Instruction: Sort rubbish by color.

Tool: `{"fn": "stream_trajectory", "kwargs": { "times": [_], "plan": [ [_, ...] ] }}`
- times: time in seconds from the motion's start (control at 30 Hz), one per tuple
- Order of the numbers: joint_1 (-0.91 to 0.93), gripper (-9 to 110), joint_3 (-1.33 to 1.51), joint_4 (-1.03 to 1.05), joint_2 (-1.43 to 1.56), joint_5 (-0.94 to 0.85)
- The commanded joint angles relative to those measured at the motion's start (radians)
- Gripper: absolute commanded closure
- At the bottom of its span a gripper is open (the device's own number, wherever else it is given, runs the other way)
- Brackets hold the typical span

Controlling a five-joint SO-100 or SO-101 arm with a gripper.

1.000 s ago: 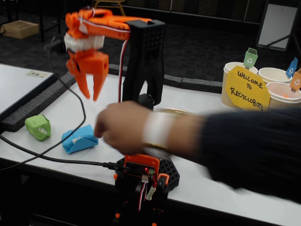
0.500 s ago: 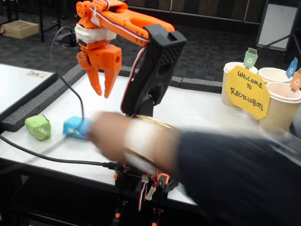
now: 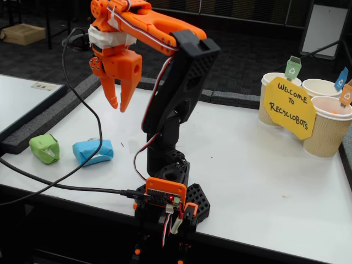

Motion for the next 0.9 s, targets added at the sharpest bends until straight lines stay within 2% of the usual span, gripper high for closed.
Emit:
{"fn": "stream_trajectory", "kwargs": {
  "times": [0.0, 0.23, 0.47, 0.63, 0.87],
  "plan": [
    [-0.020, 101, -0.025, -0.026, -0.110, 0.061],
    [-0.071, 101, -0.044, -0.106, -0.164, 0.195],
    [-0.225, 101, -0.074, -0.037, -0.172, 0.348],
    [-0.239, 101, -0.084, -0.021, -0.169, 0.525],
    [-0.322, 100, -0.103, -0.041, -0.167, 0.647]
  ]
}}
